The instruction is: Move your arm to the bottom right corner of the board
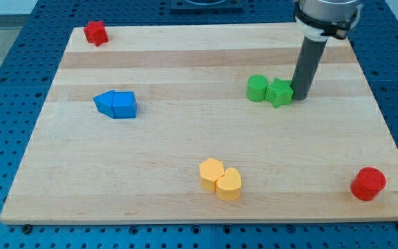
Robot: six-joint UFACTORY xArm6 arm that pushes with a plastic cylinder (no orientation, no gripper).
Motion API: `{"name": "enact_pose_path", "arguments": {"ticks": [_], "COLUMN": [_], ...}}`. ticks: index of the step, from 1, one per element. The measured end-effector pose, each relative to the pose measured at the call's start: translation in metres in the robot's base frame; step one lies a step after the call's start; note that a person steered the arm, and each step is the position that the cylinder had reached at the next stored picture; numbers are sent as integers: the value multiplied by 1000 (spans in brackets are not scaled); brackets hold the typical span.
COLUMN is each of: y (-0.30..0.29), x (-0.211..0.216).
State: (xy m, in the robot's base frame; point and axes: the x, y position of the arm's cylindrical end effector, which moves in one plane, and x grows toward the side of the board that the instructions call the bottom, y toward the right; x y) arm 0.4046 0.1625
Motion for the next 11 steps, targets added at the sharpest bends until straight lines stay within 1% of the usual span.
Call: {"name": "enact_pose_path", "arguments": {"ticks": [1, 2, 3, 4, 5, 6, 7, 8, 10, 11], "y": [21, 35, 67, 119, 155, 166, 160, 138, 82, 82], "x": [25, 38, 35, 65, 116, 176, 205, 207, 205, 183]}}
